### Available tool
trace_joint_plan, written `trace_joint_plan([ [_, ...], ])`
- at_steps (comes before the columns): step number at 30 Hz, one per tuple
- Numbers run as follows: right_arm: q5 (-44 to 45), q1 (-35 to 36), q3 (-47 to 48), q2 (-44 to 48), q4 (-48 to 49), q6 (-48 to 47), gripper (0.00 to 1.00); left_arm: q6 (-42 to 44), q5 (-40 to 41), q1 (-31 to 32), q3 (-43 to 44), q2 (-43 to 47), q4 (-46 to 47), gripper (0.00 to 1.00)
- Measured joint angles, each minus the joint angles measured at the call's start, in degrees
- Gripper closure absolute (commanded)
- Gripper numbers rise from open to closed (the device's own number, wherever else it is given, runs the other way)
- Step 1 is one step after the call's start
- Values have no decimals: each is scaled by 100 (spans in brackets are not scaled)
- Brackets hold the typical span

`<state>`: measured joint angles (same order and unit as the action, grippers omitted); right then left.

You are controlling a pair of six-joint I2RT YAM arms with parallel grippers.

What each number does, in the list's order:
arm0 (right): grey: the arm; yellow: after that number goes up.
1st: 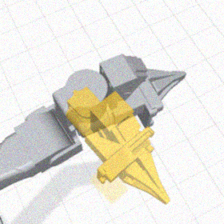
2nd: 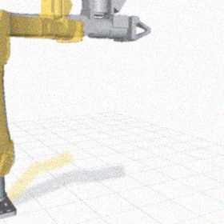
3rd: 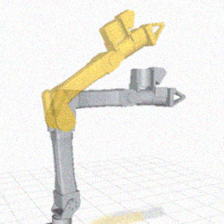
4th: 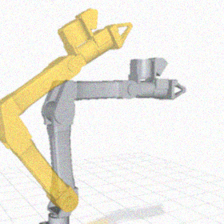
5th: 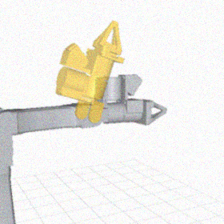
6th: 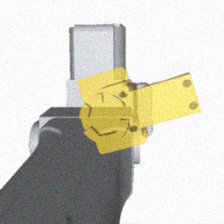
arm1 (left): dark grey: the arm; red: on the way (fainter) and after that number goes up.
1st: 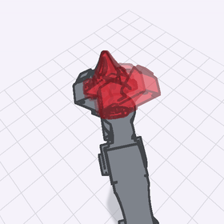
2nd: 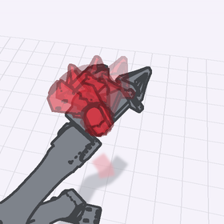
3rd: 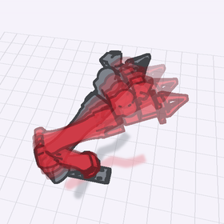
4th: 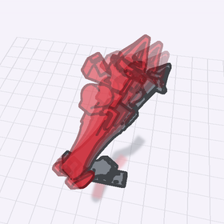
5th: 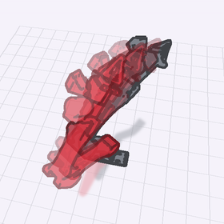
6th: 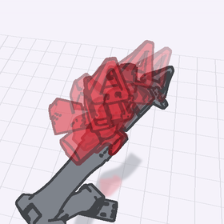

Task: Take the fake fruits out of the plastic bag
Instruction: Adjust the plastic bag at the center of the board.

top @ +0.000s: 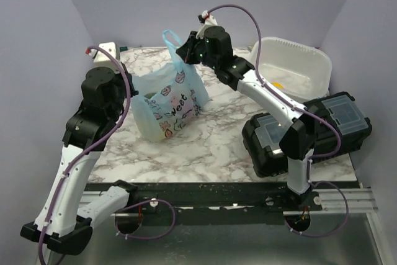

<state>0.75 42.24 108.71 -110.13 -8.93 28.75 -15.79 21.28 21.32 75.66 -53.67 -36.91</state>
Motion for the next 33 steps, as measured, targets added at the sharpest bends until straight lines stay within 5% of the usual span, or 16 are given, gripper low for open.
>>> trace_joint_plan([
  [3,-35,2,728,-275,-319,-116,96,-120,-356,-103,310,68,125,100],
  [6,-39,2,590,-81,-317,-186,79,-258,-697,-107,142,358,308,100],
  [18,-87,9,-3582,1764,-267,-138,41,-804,-3053,-133,-2621,2194,151,100],
  [28,-376,887,-4148,3565,-319,-63,20,-892,-3700,-133,-3025,3366,109,100],
  [30,-404,1425,-4022,3637,-249,-98,19,-890,-3770,-133,-3161,3414,92,100],
  [33,-485,1974,-3753,3473,-101,-138,31,-874,-3781,-133,-3287,3453,72,100],
])
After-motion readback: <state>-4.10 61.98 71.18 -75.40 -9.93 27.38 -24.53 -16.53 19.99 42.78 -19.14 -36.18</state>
